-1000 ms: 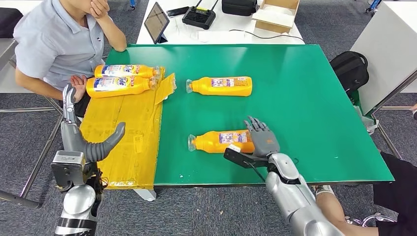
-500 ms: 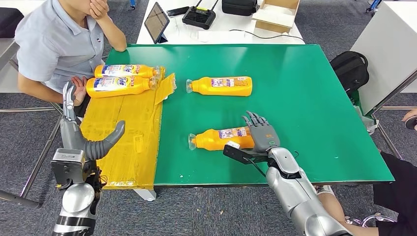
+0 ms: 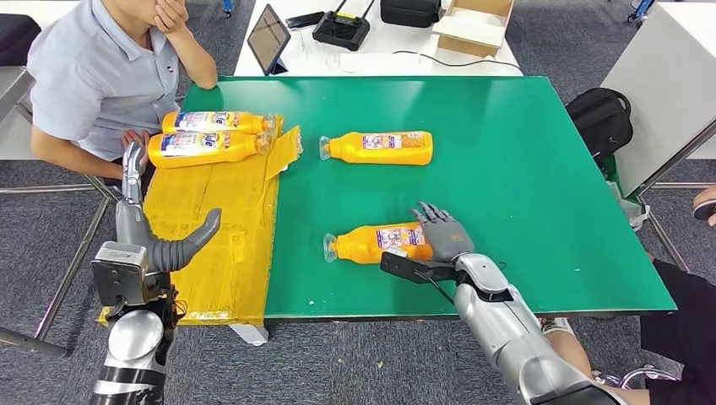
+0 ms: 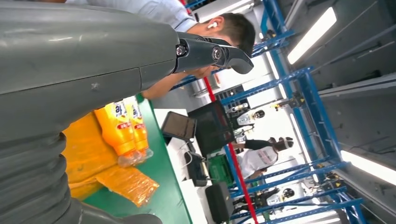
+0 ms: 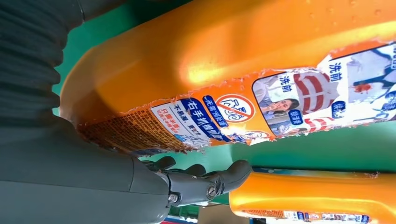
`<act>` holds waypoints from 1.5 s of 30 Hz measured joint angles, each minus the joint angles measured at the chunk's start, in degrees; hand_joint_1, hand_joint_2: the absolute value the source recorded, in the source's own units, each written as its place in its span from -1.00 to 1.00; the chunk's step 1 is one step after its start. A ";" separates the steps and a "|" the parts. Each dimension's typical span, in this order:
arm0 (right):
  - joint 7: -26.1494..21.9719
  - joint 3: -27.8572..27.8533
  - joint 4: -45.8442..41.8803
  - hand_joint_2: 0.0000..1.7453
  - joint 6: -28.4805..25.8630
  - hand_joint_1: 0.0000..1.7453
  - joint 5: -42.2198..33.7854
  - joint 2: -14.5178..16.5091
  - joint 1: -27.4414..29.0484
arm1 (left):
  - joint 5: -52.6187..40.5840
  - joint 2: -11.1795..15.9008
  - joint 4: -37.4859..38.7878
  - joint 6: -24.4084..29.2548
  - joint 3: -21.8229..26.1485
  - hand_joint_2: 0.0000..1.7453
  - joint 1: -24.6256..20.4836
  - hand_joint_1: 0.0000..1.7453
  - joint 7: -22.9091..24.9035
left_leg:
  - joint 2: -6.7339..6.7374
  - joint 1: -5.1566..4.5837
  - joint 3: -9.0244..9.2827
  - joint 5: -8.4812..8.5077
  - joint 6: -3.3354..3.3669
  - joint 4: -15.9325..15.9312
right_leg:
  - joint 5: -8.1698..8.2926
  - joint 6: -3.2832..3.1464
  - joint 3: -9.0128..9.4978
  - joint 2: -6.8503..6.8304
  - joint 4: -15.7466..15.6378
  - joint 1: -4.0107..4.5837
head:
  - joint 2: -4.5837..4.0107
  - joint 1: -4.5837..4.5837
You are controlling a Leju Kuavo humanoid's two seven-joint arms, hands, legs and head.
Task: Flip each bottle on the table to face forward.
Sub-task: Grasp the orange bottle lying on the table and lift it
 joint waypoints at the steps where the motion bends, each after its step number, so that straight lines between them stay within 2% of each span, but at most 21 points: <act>1: 0.10 0.22 0.74 1.00 0.11 -1.00 0.11 0.07 -0.44 | 0.18 0.02 0.35 -0.31 0.01 1.00 -0.18 -1.00 0.24 | 0.00 0.00 0.03 0.00 0.00 0.00 | 0.00 0.00 0.02 0.00 0.00 0.00 | 0.00 -0.01; 6: 1.81 2.25 4.81 1.00 0.65 -0.96 2.15 0.33 -3.30 | 1.46 0.10 2.54 -3.14 0.01 1.00 -1.11 -1.00 2.53 | 0.04 0.00 0.21 0.01 0.00 0.00 | 0.05 -0.03 0.16 0.01 -0.01 0.00 | 0.00 0.01; 10: 3.16 4.03 6.86 1.00 1.60 1.00 4.44 0.52 -5.29 | 2.02 0.14 3.92 -4.25 0.08 1.00 -1.71 -1.00 3.71 | 0.04 0.00 0.23 0.08 0.01 0.00 | 0.17 -0.13 0.16 0.01 -0.01 0.00 | 0.00 0.01; 17: 2.05 6.69 9.66 1.00 5.27 1.00 4.77 0.58 -7.96 | 2.67 0.15 5.86 -5.89 0.37 1.00 -2.74 -1.00 4.76 | 0.04 0.00 0.24 0.14 0.00 0.00 | 0.19 -0.11 0.17 0.01 -0.01 0.00 | 0.00 0.03; 27: 1.07 7.44 11.99 1.00 6.90 1.00 3.41 0.39 -9.56 | 2.86 0.17 7.18 -5.93 0.62 1.00 -3.18 -1.00 4.80 | 0.03 0.00 0.23 0.13 -0.01 0.00 | 0.18 -0.11 0.16 0.00 -0.01 0.00 | 0.00 0.01; 31: -2.18 7.39 12.34 1.00 6.69 1.00 0.46 0.21 -9.58 | 3.39 0.21 7.56 -5.99 0.68 1.00 -3.31 -1.00 4.68 | 0.02 0.00 0.23 0.13 -0.01 0.00 | 0.17 -0.11 0.16 0.00 -0.01 0.00 | 0.00 0.03; 38: -11.39 5.57 9.41 1.00 0.67 1.00 -7.83 -0.09 -5.79 | 6.26 0.24 7.41 -7.34 0.69 1.00 -2.54 -1.00 5.47 | 0.06 0.01 0.26 0.10 0.00 0.00 | 0.17 -0.11 0.19 0.04 -0.01 0.02 | 0.00 0.02; 41: -14.08 4.61 1.55 1.00 -5.92 1.00 -10.02 0.34 0.28 | 12.28 -0.19 6.76 -10.56 0.79 1.00 -0.39 -1.00 7.39 | 0.01 0.02 0.14 0.10 -0.01 -0.01 | 0.16 -0.12 0.10 0.03 0.01 0.04 | 0.00 0.01; 45: -15.93 4.10 -13.13 1.00 -13.09 1.00 -12.06 1.84 9.34 | 24.55 -1.87 6.40 -13.28 1.92 1.00 2.51 -1.00 8.57 | -0.01 0.03 -0.16 0.10 -0.01 -0.01 | 0.13 -0.13 -0.18 0.00 0.03 0.04 | 0.00 0.01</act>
